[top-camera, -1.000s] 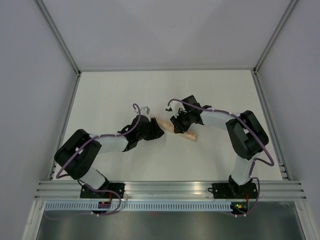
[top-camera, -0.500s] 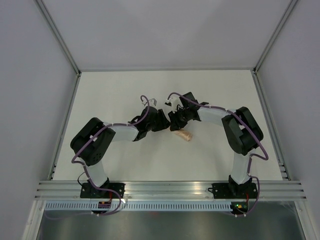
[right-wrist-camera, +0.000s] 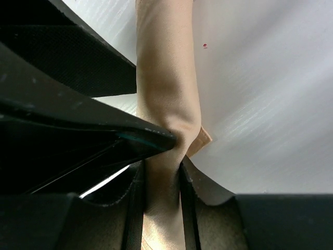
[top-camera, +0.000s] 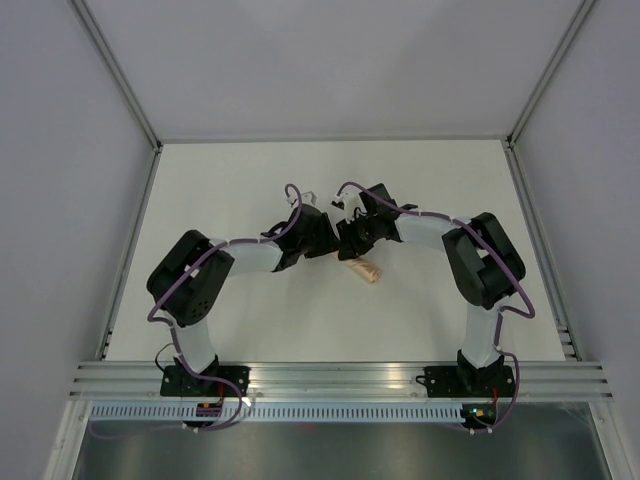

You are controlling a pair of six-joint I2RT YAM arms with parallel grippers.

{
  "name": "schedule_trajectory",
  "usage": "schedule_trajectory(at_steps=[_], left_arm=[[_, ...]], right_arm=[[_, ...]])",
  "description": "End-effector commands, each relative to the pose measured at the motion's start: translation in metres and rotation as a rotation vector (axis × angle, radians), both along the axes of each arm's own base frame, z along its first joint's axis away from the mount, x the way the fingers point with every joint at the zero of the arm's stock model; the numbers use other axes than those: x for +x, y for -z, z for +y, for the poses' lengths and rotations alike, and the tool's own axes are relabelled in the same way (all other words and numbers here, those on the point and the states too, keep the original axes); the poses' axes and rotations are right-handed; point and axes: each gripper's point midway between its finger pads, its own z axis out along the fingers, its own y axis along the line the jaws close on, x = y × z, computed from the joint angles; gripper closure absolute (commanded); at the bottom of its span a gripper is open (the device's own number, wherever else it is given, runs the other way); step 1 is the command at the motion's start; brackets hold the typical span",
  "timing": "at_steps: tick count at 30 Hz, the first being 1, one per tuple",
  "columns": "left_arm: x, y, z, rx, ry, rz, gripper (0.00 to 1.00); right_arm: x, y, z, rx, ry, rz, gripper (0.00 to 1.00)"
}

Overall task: Fold the napkin, place the utensils inside, and roll it up
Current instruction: Adjust the napkin at the center of the board.

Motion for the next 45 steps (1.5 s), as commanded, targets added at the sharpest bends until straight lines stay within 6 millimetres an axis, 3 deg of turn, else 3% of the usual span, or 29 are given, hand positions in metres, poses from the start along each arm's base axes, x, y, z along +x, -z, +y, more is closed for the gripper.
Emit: schedule_trajectory(at_steps=[1,11,21,32,45], left_arm=[[0.017,-0.001,0.006,0.052,-0.001,-0.027,0.45],[0.024,0.014,0.013,0.13,0.05,0.007,0.47],[0.034,0.007,0.007,0.156,0.095,-0.001,0.48],[0.04,0.016,0.007,0.22,0.127,0.036,0.48],[0.05,0.019,0.009,0.279,0.191,0.028,0.48]], right_arm=[[-0.034,0.035,-0.018,-0.11,0.0,0.131,0.68],[-0.027,0.017,-0.016,-0.09,-0.018,0.07,0.45],[-0.021,0.006,-0.014,-0.077,-0.029,0.039,0.42],[-0.016,-0.015,-0.011,0.032,-0.03,0.082,0.34],[0.012,-0.067,-0.026,0.177,0.015,0.043,0.31]])
